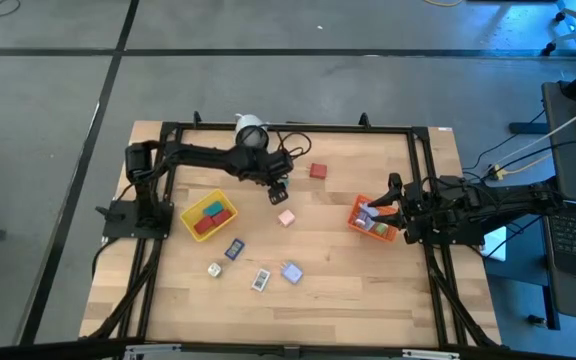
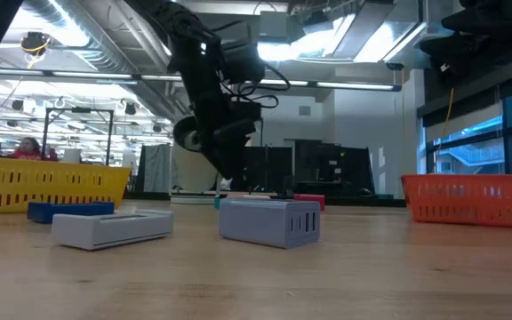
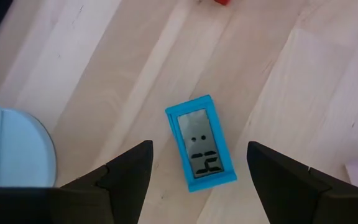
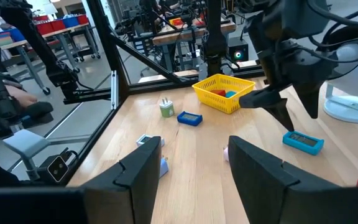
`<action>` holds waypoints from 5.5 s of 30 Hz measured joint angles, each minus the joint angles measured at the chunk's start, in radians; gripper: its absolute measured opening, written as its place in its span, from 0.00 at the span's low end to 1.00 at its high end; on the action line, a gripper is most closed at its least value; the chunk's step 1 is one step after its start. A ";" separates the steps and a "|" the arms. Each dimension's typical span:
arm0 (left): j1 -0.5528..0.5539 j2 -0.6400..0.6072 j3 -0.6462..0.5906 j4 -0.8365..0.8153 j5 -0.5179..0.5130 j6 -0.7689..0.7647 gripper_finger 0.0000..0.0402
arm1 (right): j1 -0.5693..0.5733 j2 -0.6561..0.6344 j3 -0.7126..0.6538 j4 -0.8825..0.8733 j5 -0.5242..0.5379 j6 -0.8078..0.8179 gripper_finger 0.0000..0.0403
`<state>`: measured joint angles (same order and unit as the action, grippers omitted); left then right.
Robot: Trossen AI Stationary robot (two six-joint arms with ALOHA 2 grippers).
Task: Pick & Place Office items
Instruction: Put the blue digital timer into the yellow basket
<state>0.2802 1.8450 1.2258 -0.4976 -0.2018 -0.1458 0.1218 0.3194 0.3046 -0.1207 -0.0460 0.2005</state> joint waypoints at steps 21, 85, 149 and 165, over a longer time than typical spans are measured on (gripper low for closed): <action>-0.031 0.001 0.077 -0.054 0.097 0.207 0.63 | 0.000 0.000 0.000 0.000 -0.033 0.002 0.47; 0.049 0.164 0.078 -0.090 0.166 0.143 0.61 | 0.001 0.000 0.000 0.008 -0.079 0.020 0.47; 0.028 -0.213 0.262 -0.081 0.214 0.139 0.39 | 0.001 0.000 0.000 0.000 -0.104 0.024 0.47; -0.051 -0.968 -0.392 0.330 -0.037 -0.068 0.40 | 0.001 0.000 0.000 0.039 -0.130 0.024 0.47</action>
<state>0.2295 0.8773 0.8335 -0.1676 -0.2391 -0.2137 0.1224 0.3195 0.3046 -0.0815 -0.1764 0.2249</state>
